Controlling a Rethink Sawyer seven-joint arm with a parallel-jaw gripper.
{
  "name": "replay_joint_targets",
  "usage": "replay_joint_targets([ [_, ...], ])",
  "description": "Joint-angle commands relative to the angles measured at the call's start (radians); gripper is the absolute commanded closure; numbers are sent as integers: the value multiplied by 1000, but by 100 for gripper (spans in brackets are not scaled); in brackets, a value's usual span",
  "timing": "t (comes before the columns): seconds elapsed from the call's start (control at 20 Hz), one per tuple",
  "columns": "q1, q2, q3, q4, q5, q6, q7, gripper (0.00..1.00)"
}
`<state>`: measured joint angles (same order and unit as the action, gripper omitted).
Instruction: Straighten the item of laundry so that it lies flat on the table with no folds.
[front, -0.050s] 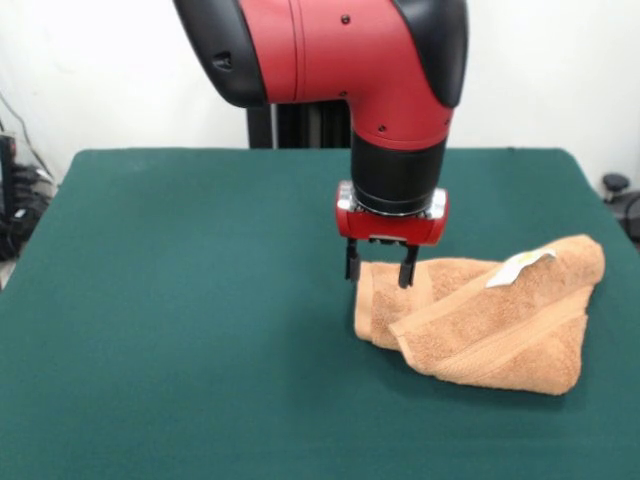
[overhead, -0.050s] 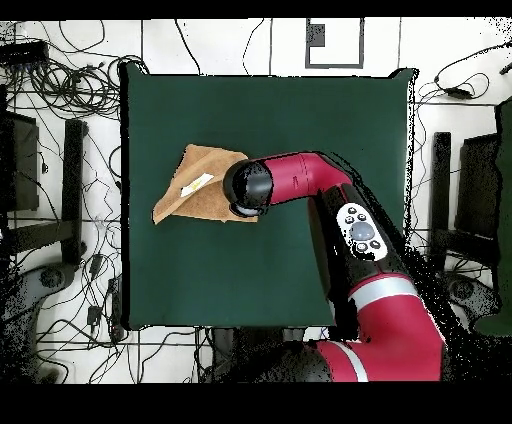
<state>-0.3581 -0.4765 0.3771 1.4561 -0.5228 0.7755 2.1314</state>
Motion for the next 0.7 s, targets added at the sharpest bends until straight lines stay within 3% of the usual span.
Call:
replay_joint_targets([
  [0.05,10,-7,53,-7,-50,-33,-148,0],
  [0.7,2,-5,54,-4,-57,-41,-158,0],
])
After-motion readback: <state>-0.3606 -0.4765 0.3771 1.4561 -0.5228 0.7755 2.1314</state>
